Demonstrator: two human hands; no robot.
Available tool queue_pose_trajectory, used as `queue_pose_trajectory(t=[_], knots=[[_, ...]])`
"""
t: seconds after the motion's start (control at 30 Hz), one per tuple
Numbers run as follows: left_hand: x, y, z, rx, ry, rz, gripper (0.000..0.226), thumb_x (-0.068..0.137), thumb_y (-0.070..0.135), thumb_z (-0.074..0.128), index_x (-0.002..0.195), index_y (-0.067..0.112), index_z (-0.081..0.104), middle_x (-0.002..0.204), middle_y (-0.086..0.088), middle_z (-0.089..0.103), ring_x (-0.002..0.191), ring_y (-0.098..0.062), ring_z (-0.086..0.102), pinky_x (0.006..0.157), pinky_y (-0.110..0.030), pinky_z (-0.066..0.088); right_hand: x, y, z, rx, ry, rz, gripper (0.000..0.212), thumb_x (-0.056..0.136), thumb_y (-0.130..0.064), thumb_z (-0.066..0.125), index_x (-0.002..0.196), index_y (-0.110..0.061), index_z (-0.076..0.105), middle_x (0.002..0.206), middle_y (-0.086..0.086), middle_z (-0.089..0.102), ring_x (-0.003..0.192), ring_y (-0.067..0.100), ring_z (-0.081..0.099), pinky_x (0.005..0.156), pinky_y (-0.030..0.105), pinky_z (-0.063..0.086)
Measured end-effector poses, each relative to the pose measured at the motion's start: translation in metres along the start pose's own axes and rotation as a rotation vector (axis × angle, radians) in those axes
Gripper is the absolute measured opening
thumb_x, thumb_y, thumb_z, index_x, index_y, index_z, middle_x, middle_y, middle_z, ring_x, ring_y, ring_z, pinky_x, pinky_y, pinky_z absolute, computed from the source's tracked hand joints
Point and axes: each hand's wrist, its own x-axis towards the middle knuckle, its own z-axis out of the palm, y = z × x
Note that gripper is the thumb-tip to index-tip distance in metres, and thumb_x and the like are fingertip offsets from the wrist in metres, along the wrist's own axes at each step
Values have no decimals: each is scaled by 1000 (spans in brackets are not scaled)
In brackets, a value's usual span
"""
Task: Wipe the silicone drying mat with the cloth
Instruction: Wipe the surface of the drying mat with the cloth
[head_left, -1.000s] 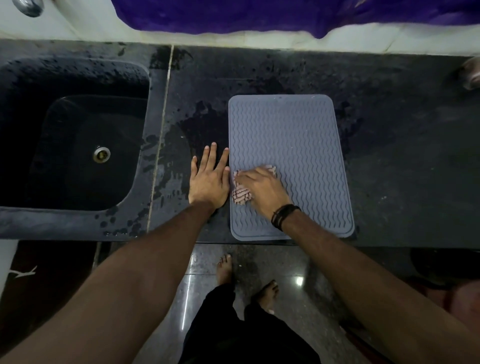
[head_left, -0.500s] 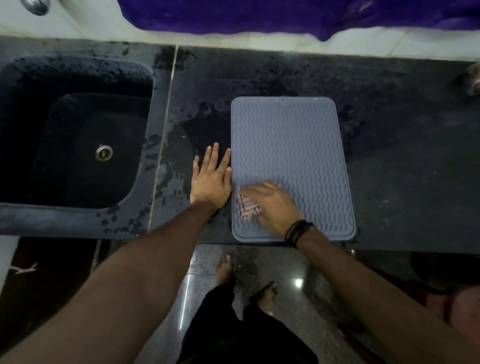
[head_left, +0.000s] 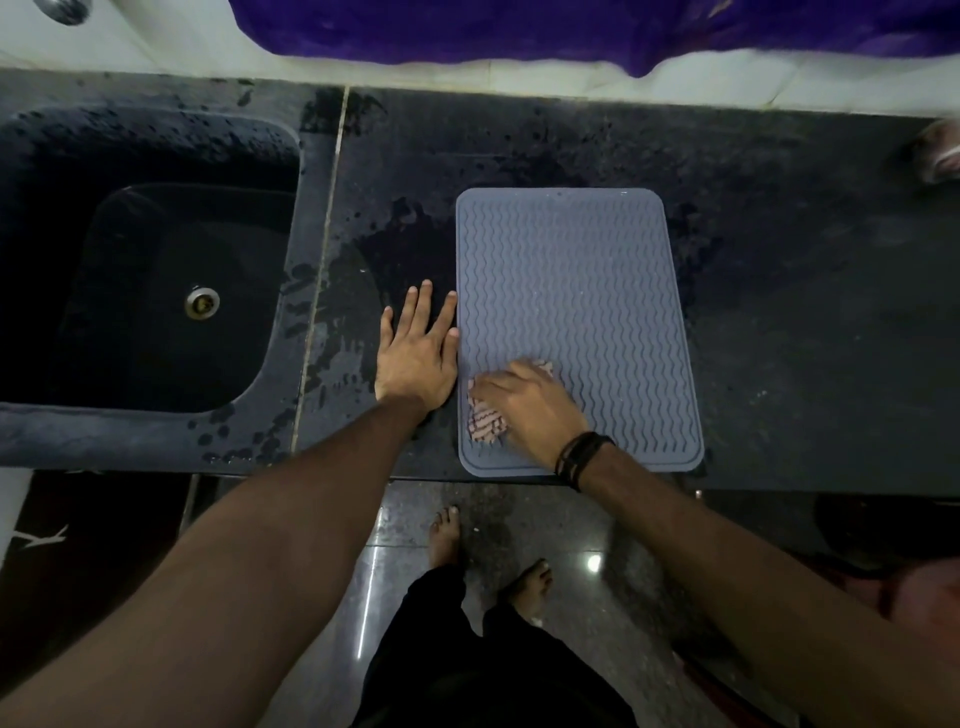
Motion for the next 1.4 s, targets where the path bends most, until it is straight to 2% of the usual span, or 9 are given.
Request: queue_pose_trajectory(t=[0.1, 0.27, 0.4, 0.53, 0.67, 0.87, 1.03, 1.27, 1.4], knots=[[0, 1, -1, -5, -1, -3, 55, 107, 43, 16, 160, 30, 14, 169, -2, 3, 155, -18, -3, 125, -48, -1, -10, 0, 2, 57, -2, -16, 57, 69, 0, 71, 123, -15, 63, 127, 3, 62, 114, 24, 51, 99, 40, 43], [0, 1, -2, 8, -3, 6, 55, 107, 42, 15, 160, 29, 12, 169, -2, 1, 155, -19, -4, 125, -48, 0, 14, 4, -6, 99, 165, 109, 63, 62, 0, 77, 123, -14, 62, 120, 3, 65, 111, 22, 54, 95, 34, 45], [0, 0, -1, 48, -7, 11, 54, 108, 41, 15, 161, 29, 10, 169, -2, 0, 155, -20, -4, 125, -49, 1, 39, 2, -6, 31, 94, 78, 56, 71, -1, 69, 126, -10, 60, 124, 5, 63, 114, 24, 51, 100, 37, 44], [1, 0, 0, 11, -1, 5, 55, 107, 42, 17, 160, 29, 14, 169, -2, 3, 155, -19, -2, 125, -48, -1, 26, 2, 0, 14, 73, 40, 57, 70, -2, 72, 125, -14, 61, 127, 2, 62, 115, 25, 50, 100, 42, 43], [0, 0, 0, 16, 18, 12, 55, 106, 43, 16, 160, 29, 16, 169, -3, 6, 155, -20, 0, 125, -48, -1, 7, 1, 3, 9, 40, -40, 57, 69, 1, 73, 123, -16, 63, 127, 1, 63, 112, 25, 51, 98, 40, 43], [0, 0, -1, 5, 10, 6, 55, 107, 42, 17, 160, 28, 16, 169, -3, 5, 155, -20, -1, 125, -47, -2, -9, 0, 5, 5, -44, -108, 58, 76, -1, 68, 131, -17, 59, 132, -1, 59, 119, 23, 48, 103, 40, 39], [-3, 3, -2, -4, 21, 7, 55, 108, 41, 18, 160, 26, 14, 168, -5, 6, 155, -21, 0, 125, -48, 0, -14, 11, 2, 102, 107, 0, 66, 61, 6, 74, 124, -12, 64, 125, 6, 64, 113, 28, 55, 100, 41, 44], [-37, 2, 5, 4, -3, 31, 56, 107, 44, 16, 160, 29, 13, 169, -4, 5, 155, -21, 0, 124, -51, -1, -2, 8, 2, 2, 49, -8, 61, 66, -2, 79, 124, -12, 63, 129, 6, 62, 116, 27, 51, 102, 39, 40], [-47, 0, 11, 42, 34, 46, 56, 106, 44, 12, 160, 30, 15, 168, -4, 8, 155, -20, 3, 124, -52, 0, -17, 6, 6, -7, 54, -56, 60, 67, 3, 76, 123, -12, 63, 128, 5, 62, 112, 27, 52, 100, 40, 41]])
